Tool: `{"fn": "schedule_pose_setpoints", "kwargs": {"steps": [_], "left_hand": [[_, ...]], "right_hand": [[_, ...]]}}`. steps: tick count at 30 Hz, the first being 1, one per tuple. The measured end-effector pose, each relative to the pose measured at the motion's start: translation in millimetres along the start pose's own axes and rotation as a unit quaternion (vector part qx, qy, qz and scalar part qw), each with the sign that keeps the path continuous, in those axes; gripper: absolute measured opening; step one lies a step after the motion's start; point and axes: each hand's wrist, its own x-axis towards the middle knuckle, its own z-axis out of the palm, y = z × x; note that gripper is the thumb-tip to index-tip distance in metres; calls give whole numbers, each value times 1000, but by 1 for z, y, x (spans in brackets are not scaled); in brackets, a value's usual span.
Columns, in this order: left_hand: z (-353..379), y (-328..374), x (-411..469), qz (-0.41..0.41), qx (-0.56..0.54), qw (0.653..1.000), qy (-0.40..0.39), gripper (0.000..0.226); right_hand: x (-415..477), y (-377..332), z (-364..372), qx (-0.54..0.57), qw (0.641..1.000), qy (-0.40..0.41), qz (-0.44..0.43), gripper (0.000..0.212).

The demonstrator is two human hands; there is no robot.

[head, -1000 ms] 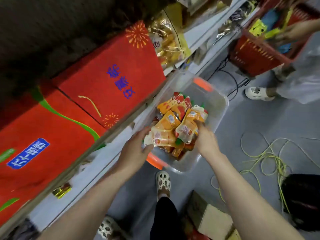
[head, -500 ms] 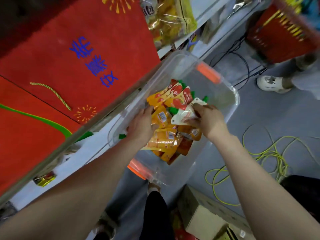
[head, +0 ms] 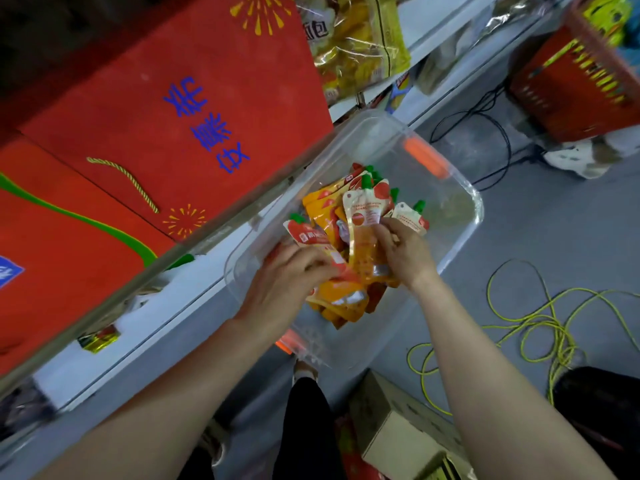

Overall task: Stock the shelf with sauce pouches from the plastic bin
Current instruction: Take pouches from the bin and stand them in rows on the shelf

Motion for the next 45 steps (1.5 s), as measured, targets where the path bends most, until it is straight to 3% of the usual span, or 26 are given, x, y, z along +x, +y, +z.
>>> {"fn": "schedule_pose_setpoints", "kwargs": {"steps": [1, 4, 7, 10, 12, 13, 15, 17, 20, 24, 26, 31, 34, 39, 45], "left_hand": [[7, -5, -12, -54, -23, 997, -53, 26], [19, -4, -30, -148, -56, 981, -116, 20], [28, 7, -23, -220, -77, 970, -67, 44], [35, 16, -1, -355, -120, 926, -56, 91], [44, 23, 10, -408, -125, 902, -74, 110], [48, 26, 13, -423, -132, 894, -70, 115], [53, 31, 17, -447, -149, 881, -38, 119], [57, 34, 20, -454, -171, 874, -30, 117], [54, 29, 18, -449, -213, 868, -22, 103], [38, 18, 6, -445, -268, 852, -71, 57], [30, 18, 2, -447, -326, 830, -71, 50], [12, 26, -3, -407, -415, 812, -56, 55], [-11, 29, -13, -395, -496, 773, -35, 48], [-54, 29, -50, -417, -570, 706, 47, 24], [-122, 23, -130, -379, -550, 731, 138, 14]], "right_hand": [[-1, 2, -1, 10, 1000, -19, 5, 41], [-14, -2, 5, 45, 995, -81, 43, 65], [-12, 1, 25, 146, 984, -37, 91, 75], [-15, -10, 23, 58, 993, 90, 57, 50], [-17, -14, 17, -48, 984, 170, 12, 56], [-17, -17, 15, -97, 981, 169, -7, 63], [-10, -15, 17, -120, 989, 82, -33, 60], [-4, -8, 20, -62, 997, 37, -28, 50], [6, 4, 20, -6, 992, 120, 32, 56], [16, 7, 27, 70, 993, 25, 90, 43], [17, 4, 30, 144, 984, 15, 100, 39], [4, -6, 32, 374, 912, 29, 164, 71], [-9, -20, 26, 388, 902, 61, 181, 91], [-57, -62, 11, 349, 930, 25, 111, 44], [-148, -137, 4, 402, 915, 3, -3, 6]]}}
